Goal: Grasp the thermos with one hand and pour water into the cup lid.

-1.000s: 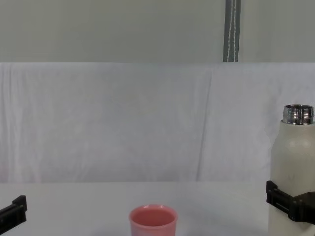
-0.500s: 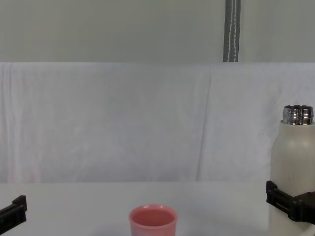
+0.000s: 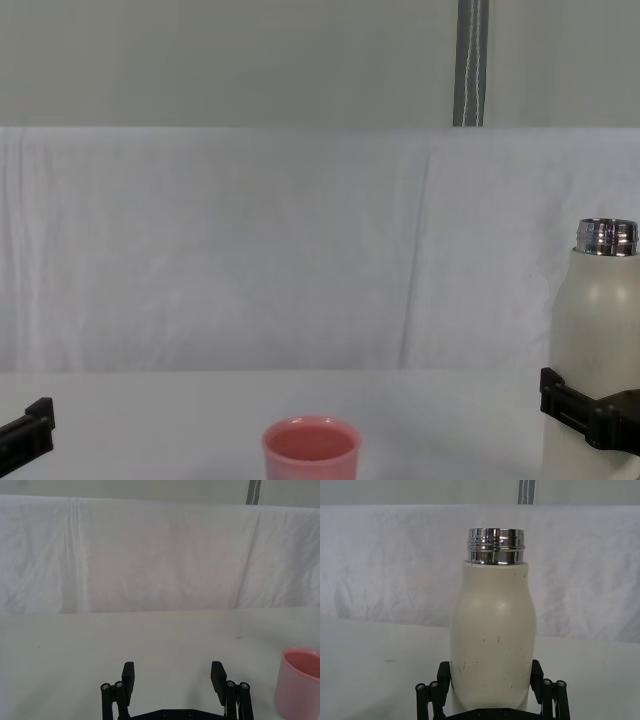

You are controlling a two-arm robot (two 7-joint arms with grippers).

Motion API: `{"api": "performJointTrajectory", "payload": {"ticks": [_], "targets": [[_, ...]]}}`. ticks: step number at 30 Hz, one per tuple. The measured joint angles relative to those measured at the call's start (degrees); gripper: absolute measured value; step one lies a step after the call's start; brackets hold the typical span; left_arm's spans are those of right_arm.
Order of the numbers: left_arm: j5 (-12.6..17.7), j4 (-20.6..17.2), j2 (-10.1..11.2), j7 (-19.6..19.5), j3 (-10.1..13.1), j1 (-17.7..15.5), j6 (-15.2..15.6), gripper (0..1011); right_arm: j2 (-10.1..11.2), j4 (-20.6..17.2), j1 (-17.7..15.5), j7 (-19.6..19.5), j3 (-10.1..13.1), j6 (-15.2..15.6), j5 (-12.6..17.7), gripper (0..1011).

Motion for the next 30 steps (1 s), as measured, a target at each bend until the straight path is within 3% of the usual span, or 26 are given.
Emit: {"api": "performJointTrajectory", "payload": {"ticks": [30], "targets": [[0.0, 0.0, 0.0, 0.0, 0.0, 0.0, 0.0, 1001, 0.3, -3.1, -2.2, -0.1, 0.1, 1.3, 0.0, 1001]]}}
